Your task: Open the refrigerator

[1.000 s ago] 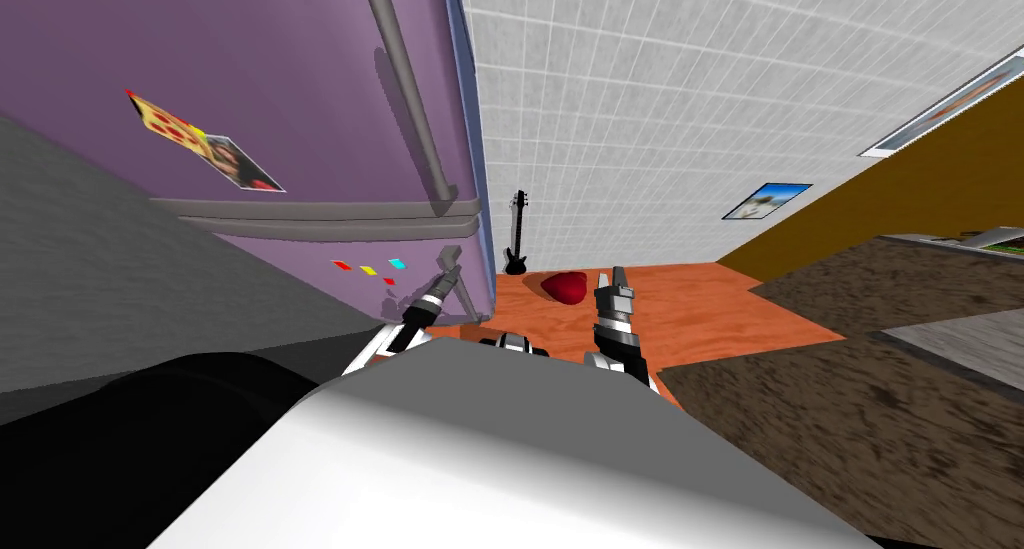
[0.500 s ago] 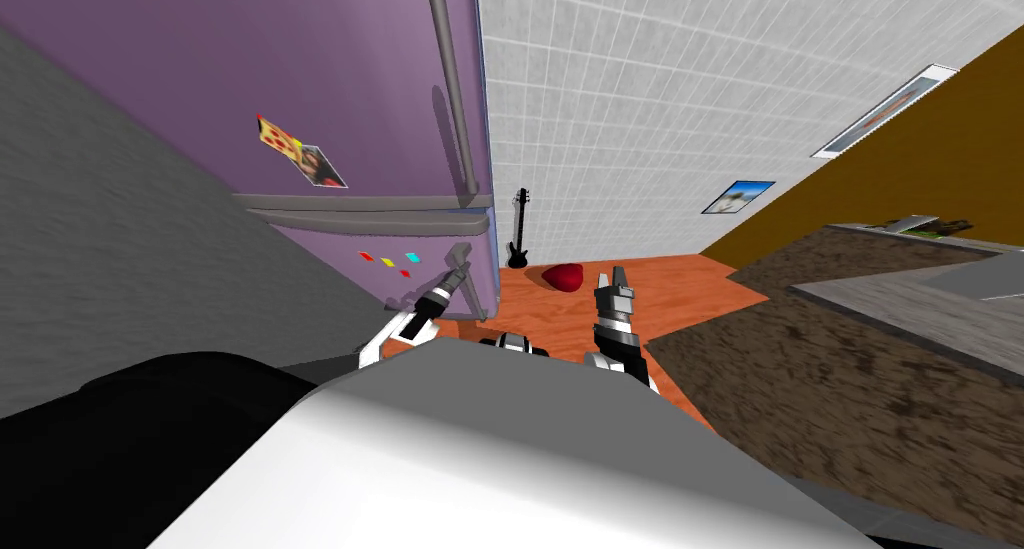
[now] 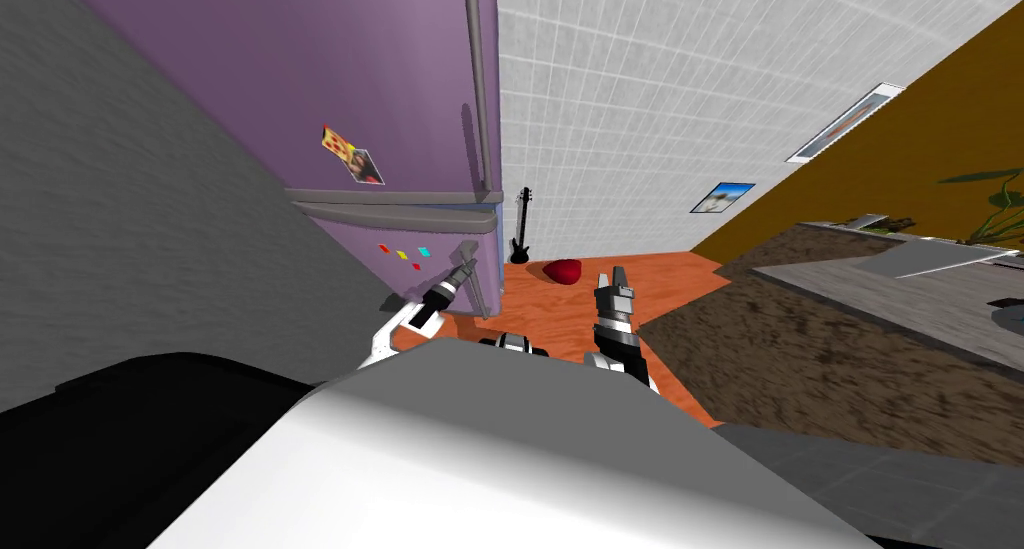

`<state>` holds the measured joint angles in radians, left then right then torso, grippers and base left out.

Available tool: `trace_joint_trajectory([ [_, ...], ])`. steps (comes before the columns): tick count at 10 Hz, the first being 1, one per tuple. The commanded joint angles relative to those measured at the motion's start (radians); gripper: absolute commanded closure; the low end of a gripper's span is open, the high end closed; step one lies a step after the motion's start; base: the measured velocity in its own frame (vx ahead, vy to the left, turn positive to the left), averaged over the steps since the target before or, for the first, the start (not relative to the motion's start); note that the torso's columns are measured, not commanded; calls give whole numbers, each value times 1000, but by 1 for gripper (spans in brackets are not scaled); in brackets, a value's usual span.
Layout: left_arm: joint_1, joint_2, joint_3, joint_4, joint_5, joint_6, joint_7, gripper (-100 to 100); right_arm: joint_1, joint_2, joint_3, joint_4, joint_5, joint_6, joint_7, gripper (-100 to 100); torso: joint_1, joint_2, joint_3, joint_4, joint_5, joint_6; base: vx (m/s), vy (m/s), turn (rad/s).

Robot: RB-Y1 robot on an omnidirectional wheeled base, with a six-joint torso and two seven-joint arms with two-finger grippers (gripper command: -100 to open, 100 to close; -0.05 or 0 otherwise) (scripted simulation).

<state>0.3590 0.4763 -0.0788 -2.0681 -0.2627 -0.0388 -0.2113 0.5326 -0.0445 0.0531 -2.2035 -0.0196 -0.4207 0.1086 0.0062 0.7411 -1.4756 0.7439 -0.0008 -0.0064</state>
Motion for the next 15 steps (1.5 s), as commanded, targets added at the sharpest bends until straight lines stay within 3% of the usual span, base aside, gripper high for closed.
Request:
trace_joint_trajectory([
  [1, -59, 35, -12, 22, 11, 8, 17, 100, 0, 0, 0, 0, 0, 0, 0, 0, 2, 3, 2, 0, 1, 1, -264, 71, -31],
  [2, -98, 65, -33, 45, 17, 18, 27, 100, 0, 0, 0, 0, 0, 0, 0, 0, -1, 3, 2, 0, 0, 1, -306, 94, -23],
  [3, -79, 53, -30, 42, 14, 13, 20, 100, 0, 0, 0, 0, 0, 0, 0, 0, -1, 5, 3, 1, 0, 2, -155, 51, -36],
  [4, -37, 107, -6, 98, 45, -35, 41, 100, 0, 0, 0, 0, 0, 0, 0, 0, -6, -3, -1, -1, -1, 2, -86, -1, -82],
  [7, -37, 110, -6, 112, 45, -107, 41, 100, 0, 0, 0, 0, 0, 0, 0, 0, 0, -14, -7, -11, 4, 5, -61, 0, 3],
  [8, 4, 161, 24, 157, 76, -141, 63, 100, 1, 0, 0, 0, 0, 0, 0, 0, 0, -13, -6, -10, 4, 6, -47, 8, -95],
  [11, 4, 163, 24, 176, 76, -230, 63, 100, 0, 0, 0, 0, 0, 0, 0, 0, 7, -10, -4, -11, 7, 2, -53, 0, -2],
  [12, 46, 212, 54, 219, 107, -269, 84, 100, 1, 0, 0, 0, 0, 0, 0, 0, 5, -11, -5, -10, 6, 4, -74, 0, -86],
  [15, 46, 216, 54, 240, 107, -352, 84, 100, 0, 0, 0, 0, 0, 0, 0, 0, 9, -13, -5, -13, 8, 2, -53, 0, 1],
])
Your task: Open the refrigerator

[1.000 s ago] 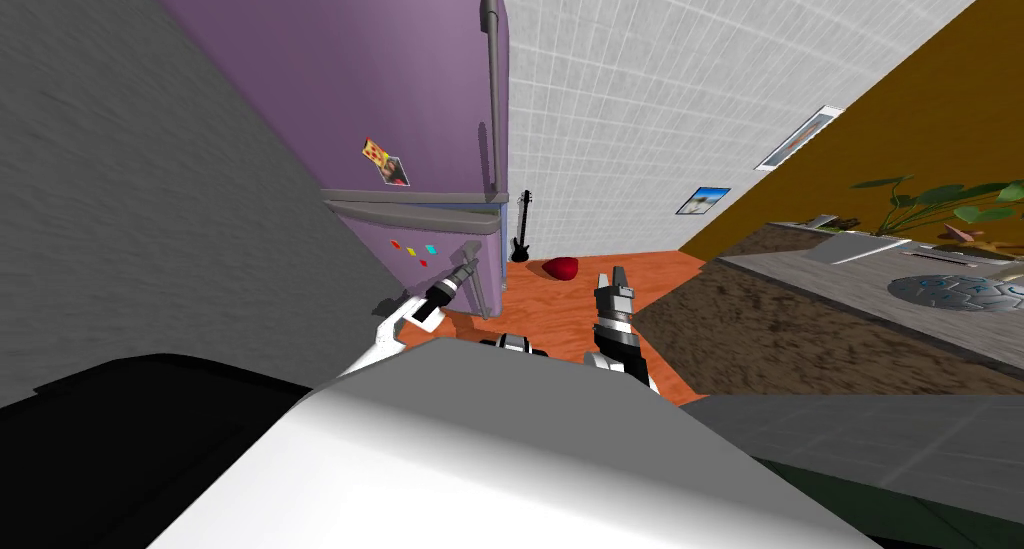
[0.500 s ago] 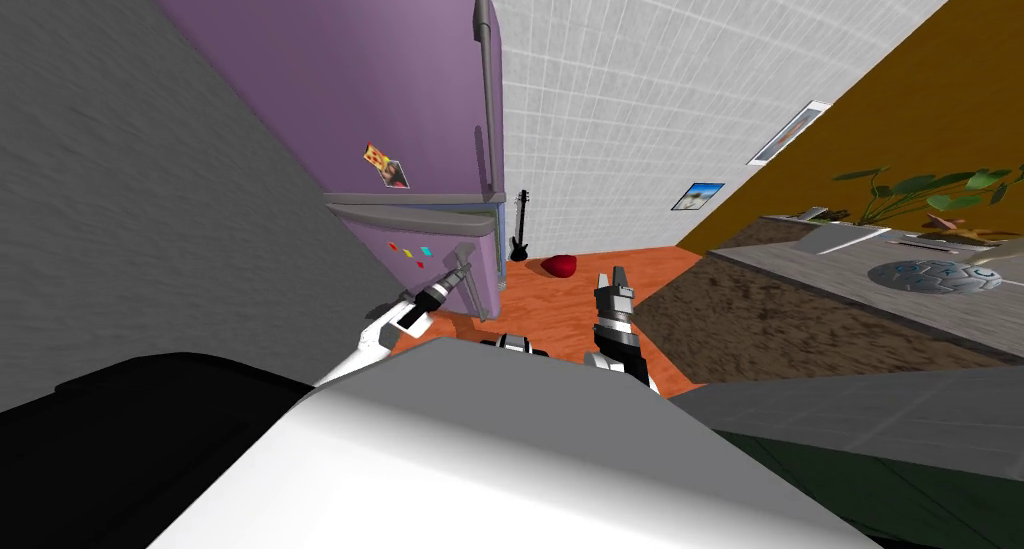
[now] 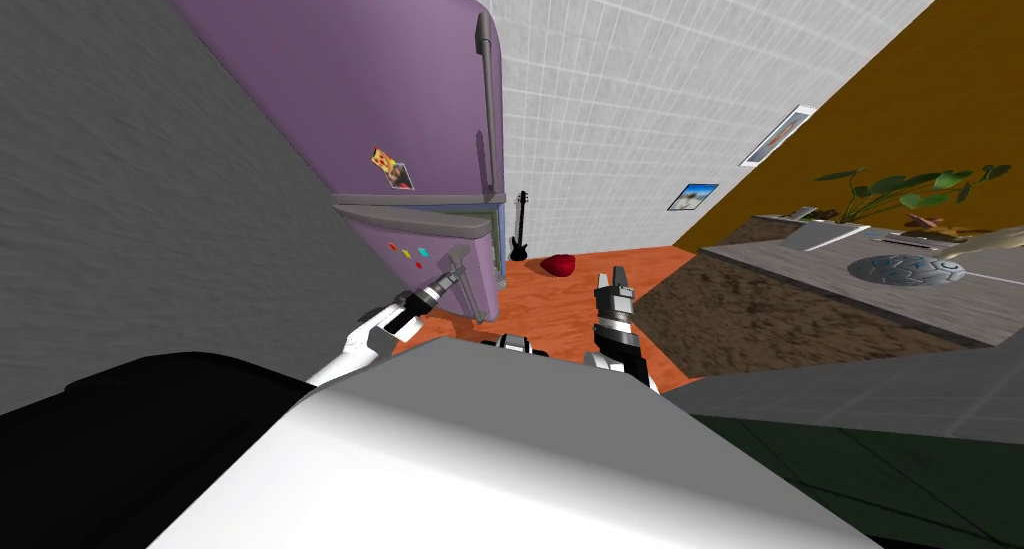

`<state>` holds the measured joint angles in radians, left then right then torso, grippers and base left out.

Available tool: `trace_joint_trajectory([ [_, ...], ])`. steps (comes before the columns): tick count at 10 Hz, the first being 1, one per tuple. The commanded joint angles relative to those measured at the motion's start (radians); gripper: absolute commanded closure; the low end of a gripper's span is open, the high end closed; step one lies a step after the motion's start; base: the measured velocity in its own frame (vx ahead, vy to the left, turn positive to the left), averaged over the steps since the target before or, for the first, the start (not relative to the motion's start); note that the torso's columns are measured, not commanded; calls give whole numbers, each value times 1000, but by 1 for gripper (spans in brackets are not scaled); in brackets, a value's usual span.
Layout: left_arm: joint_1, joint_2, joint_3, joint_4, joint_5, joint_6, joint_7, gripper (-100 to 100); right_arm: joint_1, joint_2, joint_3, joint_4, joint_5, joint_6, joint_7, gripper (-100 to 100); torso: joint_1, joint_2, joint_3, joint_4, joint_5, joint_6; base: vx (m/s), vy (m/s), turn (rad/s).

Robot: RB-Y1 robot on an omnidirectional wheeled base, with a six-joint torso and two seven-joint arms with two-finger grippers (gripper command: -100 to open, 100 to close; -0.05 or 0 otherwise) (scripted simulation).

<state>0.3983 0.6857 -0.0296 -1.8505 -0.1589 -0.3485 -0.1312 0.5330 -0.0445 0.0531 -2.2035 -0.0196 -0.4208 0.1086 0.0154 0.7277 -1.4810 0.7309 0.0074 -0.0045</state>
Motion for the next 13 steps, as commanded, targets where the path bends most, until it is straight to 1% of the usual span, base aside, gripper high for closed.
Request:
trace_joint_trajectory([
  [1, 48, 55, 34, 61, 35, -79, 25, 100, 0, 0, 0, 0, 0, 0, 0, 0, -2, -1, -1, 1, -1, 2, -72, 4, -85],
  [3, 48, 60, 34, 87, 35, -141, 25, 100, 0, 0, 0, 0, 0, 0, 0, 0, 1, 2, 1, 1, 0, -1, -68, 4, -11],
  [4, 48, 60, 34, 87, 35, -165, 25, 100, 0, 0, 0, 0, 0, 0, 0, 0, 1, 0, 0, 0, 0, -1, -15, 1, 11],
  [5, 90, 105, 64, 124, 66, -211, 47, 100, 0, 0, 0, 0, 0, 0, 0, 0, 0, -3, -2, 0, -1, 1, -75, 0, -79],
  [6, 90, 113, 64, 149, 66, -248, 47, 100, 0, 0, 0, 0, 0, 0, 0, 0, 2, 1, 0, 1, -1, -1, -90, -3, -24],
  [7, 90, 113, 64, 151, 66, -281, 47, 100, 0, 0, 0, 0, 0, 0, 0, 0, 2, 2, 1, 2, 0, -1, -43, 0, 19],
  [8, 131, 158, 93, 184, 97, -314, 68, 100, 0, 0, 0, 0, 0, 0, 0, 0, 1, 0, 0, 1, 0, 0, -96, 0, -72],
  [9, 131, 166, 93, 189, 97, -345, 68, 100, 0, 0, 0, 0, 0, 0, 0, 0, 3, 2, 0, 2, -1, -1, -101, 6, -20],
  [10, 131, 166, 93, 214, 97, -384, 68, 100, 0, 0, 0, 0, 0, 0, 0, 0, 4, 1, 1, 3, -1, -1, -48, 10, 17],
  [11, 131, 166, 93, 215, 97, -409, 68, 100, 0, 0, 0, 0, 0, 0, 0, 0, 3, -2, -2, 2, -1, 1, -16, 4, 8],
  [12, 173, 213, 123, 251, 129, -451, 89, 100, 0, 0, 0, 0, 0, 0, 0, 0, 1, -4, -3, 2, -2, 1, -66, -1, -73],
  [13, 173, 219, 123, 263, 129, -481, 89, 100, 0, 0, 0, 0, 0, 0, 0, 0, 3, 0, -2, 3, -2, 0, -86, -4, -30],
])
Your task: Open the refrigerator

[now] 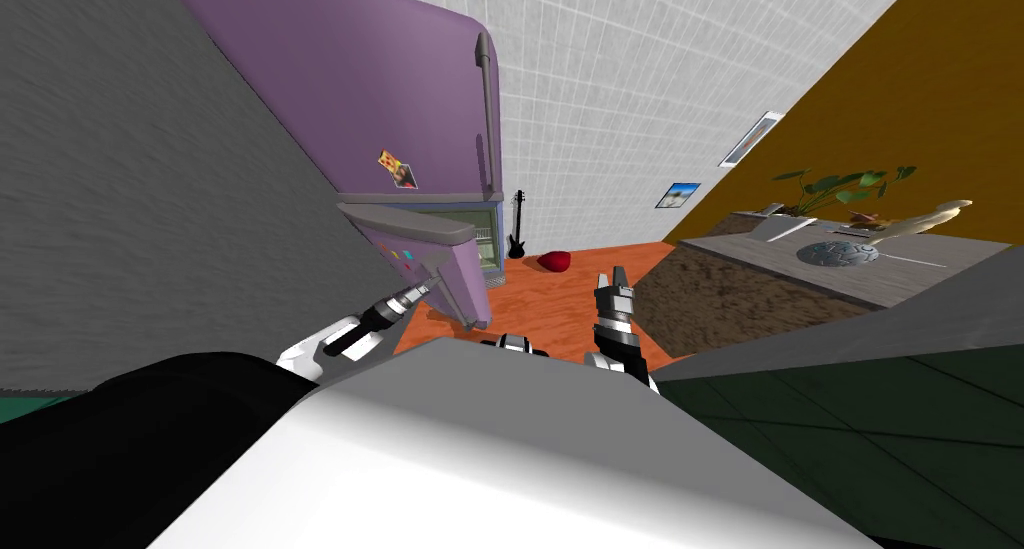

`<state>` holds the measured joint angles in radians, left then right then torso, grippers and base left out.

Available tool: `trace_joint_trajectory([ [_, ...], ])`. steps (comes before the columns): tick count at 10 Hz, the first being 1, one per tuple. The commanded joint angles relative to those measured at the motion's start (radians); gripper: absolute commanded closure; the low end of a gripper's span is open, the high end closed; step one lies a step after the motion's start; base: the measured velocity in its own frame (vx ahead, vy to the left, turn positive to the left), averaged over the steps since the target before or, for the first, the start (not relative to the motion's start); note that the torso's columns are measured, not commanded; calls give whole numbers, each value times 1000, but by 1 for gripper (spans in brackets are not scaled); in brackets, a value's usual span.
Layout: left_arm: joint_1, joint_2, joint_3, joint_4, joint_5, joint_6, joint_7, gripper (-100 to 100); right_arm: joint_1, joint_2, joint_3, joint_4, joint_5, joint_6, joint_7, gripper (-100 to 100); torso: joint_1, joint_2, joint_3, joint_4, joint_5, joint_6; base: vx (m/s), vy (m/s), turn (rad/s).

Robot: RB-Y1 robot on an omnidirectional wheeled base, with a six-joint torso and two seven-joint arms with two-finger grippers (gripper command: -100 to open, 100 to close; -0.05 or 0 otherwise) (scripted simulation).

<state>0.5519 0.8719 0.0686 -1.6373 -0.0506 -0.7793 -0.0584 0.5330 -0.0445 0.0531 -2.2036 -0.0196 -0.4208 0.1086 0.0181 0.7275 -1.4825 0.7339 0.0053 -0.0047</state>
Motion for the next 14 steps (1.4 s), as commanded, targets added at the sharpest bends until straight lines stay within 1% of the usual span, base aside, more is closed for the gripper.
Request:
trace_joint_trajectory([
  [1, 19, 32, 24, 66, 20, -87, 16, 100, 0, 0, 0, 0, 0, 0, 0, 0, 1, 2, 2, 2, 0, 0, -46, -5, 9],
  [2, 19, 32, 24, 66, 20, -101, 16, 100, 0, 0, 0, 0, 0, 0, 0, 0, 0, 1, 1, 2, -1, 1, -10, 2, 18],
  [3, 60, 82, 54, 108, 51, -147, 38, 100, 0, 0, 0, 0, 0, 0, 0, 0, -1, -1, -1, 2, -2, 2, -69, -8, -70],
  [4, 60, 85, 54, 130, 51, -180, 38, 100, 0, 0, 0, 0, 0, 0, 0, 0, 0, 3, 1, 4, -3, 1, -98, -4, -33],
  [5, 60, 85, 54, 130, 51, -213, 38, 100, 0, 0, 0, 0, 0, 0, 0, 0, -1, 5, 3, 4, -3, 1, -55, 6, 30],
  [6, 60, 85, 54, 130, 51, -223, 38, 100, 0, 0, 0, 0, 0, 0, 0, 0, -3, 4, 1, 5, -3, 3, -16, 7, 20],
  [7, 102, 135, 84, 181, 83, -270, 59, 100, 0, 0, 0, 0, 0, 0, 0, 0, -6, 2, 0, 5, -5, 4, -73, -11, -81],
  [8, 102, 139, 84, 194, 83, -309, 59, 100, 0, 0, 0, 0, 0, 0, 0, 0, -5, 5, 0, 7, -8, 2, -97, -7, -29],
  [9, 102, 139, 84, 194, 83, -342, 59, 100, 0, 0, 0, 0, 0, 0, 0, 0, -5, 6, 0, 9, -10, 3, -45, 16, 25],
  [10, 143, 183, 113, 249, 114, -371, 80, 100, 0, 0, 0, 0, 0, 0, 0, 0, -9, 6, 0, 9, -10, 4, -86, 0, -59],
  [11, 143, 192, 113, 259, 114, -414, 80, 100, 0, 0, 0, 0, 0, 0, 0, 0, -9, 7, 0, 10, -12, 4, -93, -6, -29],
  [13, 143, 192, 113, 259, 114, -468, 80, 100, 0, 0, 0, 0, 0, 0, 0, 0, -17, 7, -1, 11, -16, 7, -26, 12, 21],
  [14, 147, 189, 88, 274, 97, -444, 76, 100, 0, 0, 0, 0, 0, 0, 0, 0, -22, 7, -1, 12, -19, 8, -4, 6, 7],
])
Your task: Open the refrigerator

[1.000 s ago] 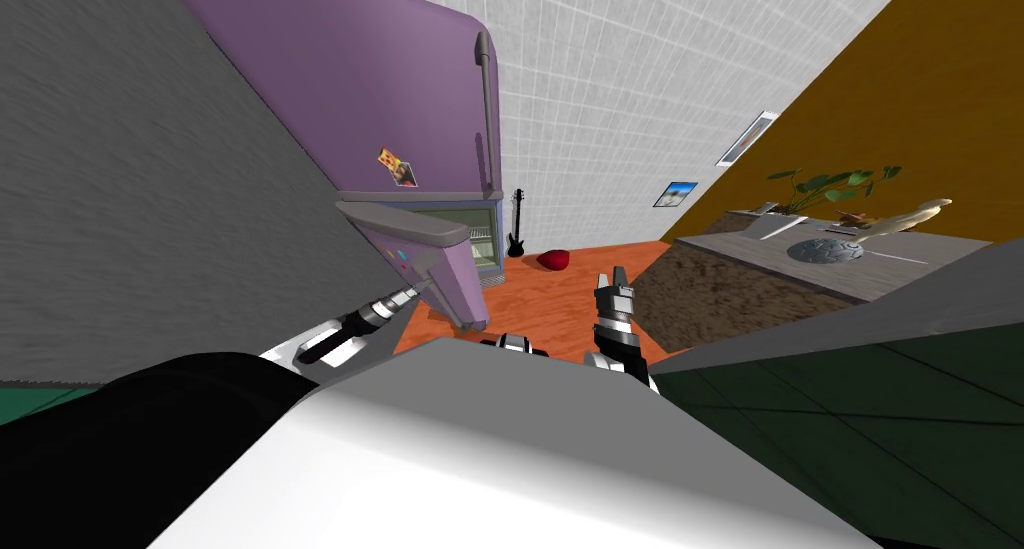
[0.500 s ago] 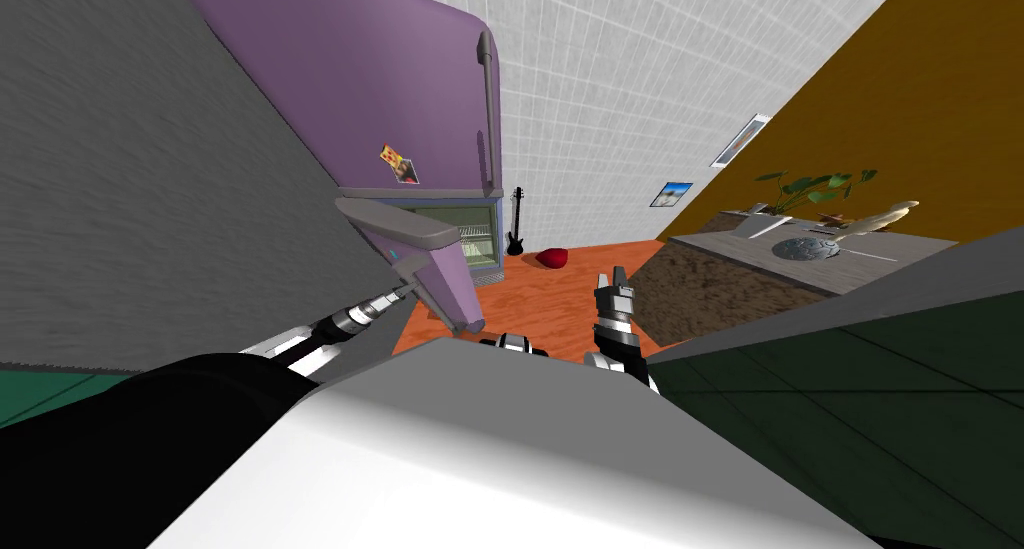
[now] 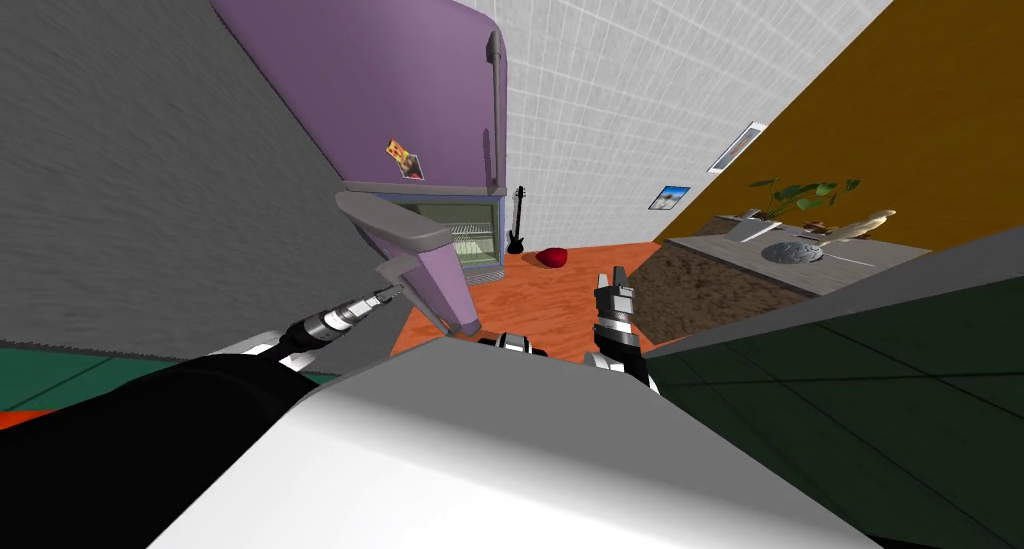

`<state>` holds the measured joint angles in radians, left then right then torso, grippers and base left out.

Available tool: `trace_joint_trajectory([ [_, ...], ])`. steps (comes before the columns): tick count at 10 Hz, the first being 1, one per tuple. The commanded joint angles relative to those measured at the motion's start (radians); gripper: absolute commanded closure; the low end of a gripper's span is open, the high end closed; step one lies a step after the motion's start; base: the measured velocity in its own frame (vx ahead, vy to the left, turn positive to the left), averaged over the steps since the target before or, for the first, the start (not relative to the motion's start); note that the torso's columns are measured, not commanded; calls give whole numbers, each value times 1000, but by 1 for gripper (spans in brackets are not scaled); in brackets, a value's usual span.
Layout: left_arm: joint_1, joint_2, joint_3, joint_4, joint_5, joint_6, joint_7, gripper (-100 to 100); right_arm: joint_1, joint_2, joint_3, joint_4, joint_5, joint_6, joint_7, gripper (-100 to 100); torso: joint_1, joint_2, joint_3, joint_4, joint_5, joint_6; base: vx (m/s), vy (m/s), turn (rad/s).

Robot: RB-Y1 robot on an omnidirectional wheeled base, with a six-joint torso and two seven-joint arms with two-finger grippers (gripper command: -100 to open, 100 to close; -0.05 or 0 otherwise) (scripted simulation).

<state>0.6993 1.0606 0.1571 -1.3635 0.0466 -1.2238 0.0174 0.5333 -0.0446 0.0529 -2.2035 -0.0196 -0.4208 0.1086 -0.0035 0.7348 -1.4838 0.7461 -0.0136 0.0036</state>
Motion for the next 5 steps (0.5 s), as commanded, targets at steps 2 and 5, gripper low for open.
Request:
trace_joint_trajectory([
  [2, 29, 19, -16, -37, -18, -57, -17, 100, 0, 0, 0, 0, 0, 0, 0, 0, 5, 9, 7, -3, 7, -4, -95, 201, 10],
  [5, 42, 29, -23, -56, -26, -84, -26, 100, 0, 0, 0, 0, 0, 0, 0, 0, 7, 5, 5, -3, 7, -3, -123, 236, 20],
])
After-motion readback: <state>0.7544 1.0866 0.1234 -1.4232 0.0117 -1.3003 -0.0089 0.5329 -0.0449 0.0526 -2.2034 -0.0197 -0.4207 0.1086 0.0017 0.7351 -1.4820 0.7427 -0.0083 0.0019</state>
